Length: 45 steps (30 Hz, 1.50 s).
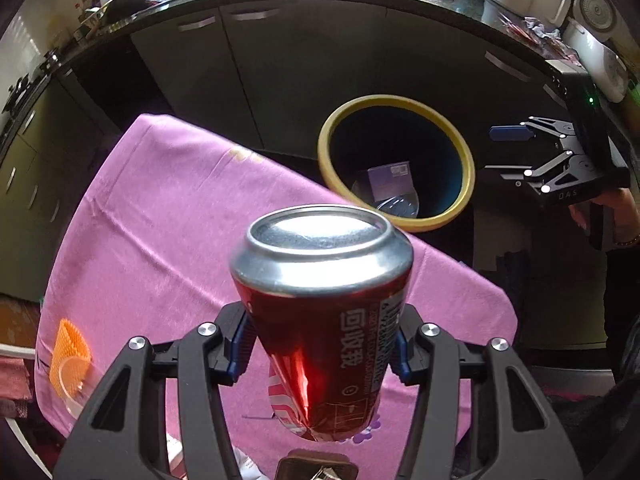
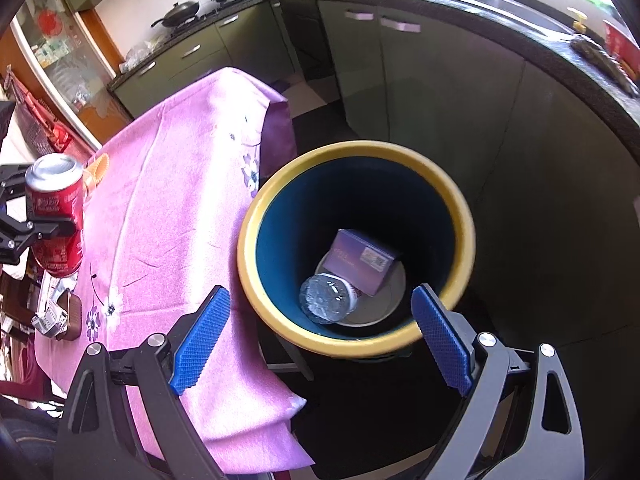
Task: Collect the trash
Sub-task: 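Carry the red cola can over the bin and open the left gripper, then grasp the white supplement bottle with the right gripper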
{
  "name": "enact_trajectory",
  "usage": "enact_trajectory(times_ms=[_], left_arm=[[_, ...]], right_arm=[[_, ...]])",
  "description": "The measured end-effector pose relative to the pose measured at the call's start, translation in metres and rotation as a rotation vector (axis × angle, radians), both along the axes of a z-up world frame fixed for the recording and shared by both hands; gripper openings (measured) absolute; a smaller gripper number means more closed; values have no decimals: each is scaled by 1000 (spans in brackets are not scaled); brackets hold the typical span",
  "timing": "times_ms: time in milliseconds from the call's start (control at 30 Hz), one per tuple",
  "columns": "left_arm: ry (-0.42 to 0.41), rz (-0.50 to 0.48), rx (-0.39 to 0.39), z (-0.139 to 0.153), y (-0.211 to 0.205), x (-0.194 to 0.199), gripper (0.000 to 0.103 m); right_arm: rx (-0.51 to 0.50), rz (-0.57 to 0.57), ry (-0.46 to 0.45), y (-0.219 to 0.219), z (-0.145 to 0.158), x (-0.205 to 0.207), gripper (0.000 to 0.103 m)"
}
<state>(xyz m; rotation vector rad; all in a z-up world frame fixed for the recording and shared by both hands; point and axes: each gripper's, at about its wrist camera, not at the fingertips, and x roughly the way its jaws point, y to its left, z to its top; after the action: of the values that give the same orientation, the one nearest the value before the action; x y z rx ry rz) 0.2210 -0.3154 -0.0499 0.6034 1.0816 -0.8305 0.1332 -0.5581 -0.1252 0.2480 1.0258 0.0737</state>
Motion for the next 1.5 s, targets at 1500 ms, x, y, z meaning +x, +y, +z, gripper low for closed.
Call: enact_trajectory(times_ms=[1500], left_arm=[[-107, 384, -188, 43, 179, -11, 79]], right_arm=[[19, 398, -16, 168, 12, 35, 91]])
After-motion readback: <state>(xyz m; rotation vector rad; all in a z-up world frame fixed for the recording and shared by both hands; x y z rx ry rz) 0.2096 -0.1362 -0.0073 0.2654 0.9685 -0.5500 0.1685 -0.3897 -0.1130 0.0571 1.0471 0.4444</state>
